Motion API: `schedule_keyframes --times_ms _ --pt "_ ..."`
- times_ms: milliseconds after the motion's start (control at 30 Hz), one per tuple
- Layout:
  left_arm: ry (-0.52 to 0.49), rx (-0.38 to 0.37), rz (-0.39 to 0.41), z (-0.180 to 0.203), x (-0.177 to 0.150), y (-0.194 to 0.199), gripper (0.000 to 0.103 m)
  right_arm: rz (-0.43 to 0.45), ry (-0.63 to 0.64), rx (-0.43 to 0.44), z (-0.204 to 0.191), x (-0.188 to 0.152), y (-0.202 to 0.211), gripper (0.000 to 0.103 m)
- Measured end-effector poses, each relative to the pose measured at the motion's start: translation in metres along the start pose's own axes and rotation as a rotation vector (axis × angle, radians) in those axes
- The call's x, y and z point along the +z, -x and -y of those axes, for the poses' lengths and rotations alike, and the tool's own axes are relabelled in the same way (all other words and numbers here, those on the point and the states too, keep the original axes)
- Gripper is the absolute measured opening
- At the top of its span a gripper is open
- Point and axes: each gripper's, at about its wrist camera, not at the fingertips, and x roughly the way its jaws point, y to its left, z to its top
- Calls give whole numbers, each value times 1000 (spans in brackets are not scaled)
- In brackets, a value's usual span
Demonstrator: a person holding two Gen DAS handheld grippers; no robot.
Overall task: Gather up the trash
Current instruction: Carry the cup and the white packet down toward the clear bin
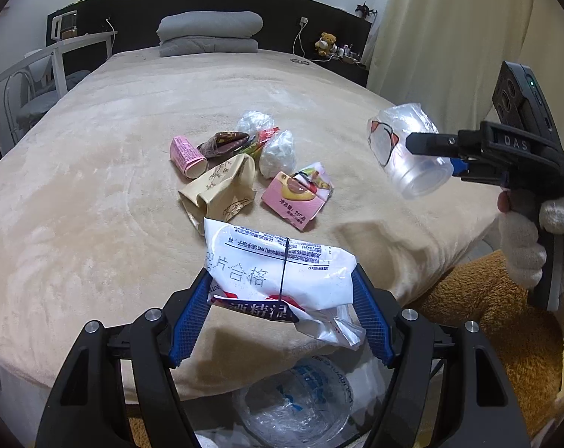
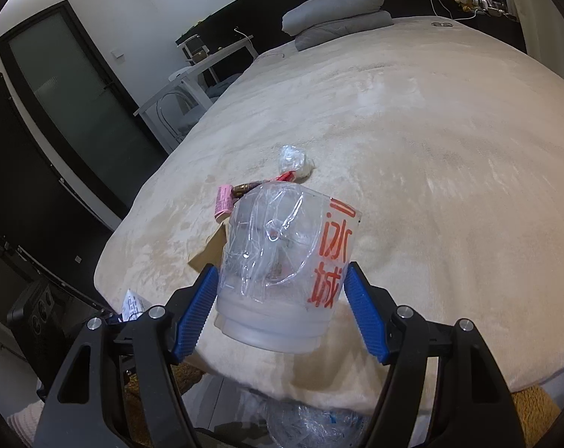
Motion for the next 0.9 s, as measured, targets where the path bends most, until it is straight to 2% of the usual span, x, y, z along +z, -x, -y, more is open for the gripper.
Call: schedule_keyframes --times_ms 200,500,733,900 --pt "-15 -15 37 25 -7 25 70 3 37 12 -18 -33 33 69" --pt "-9 -29 50 51 -33 48 70 -25 70 16 -30 -86 57 69" --pt "44 -39 21 54 -60 45 70 -81 75 10 -27 -119 50 69" --pt "77 -48 -34 52 -76 30 70 -130 61 13 -23 -133 34 69"
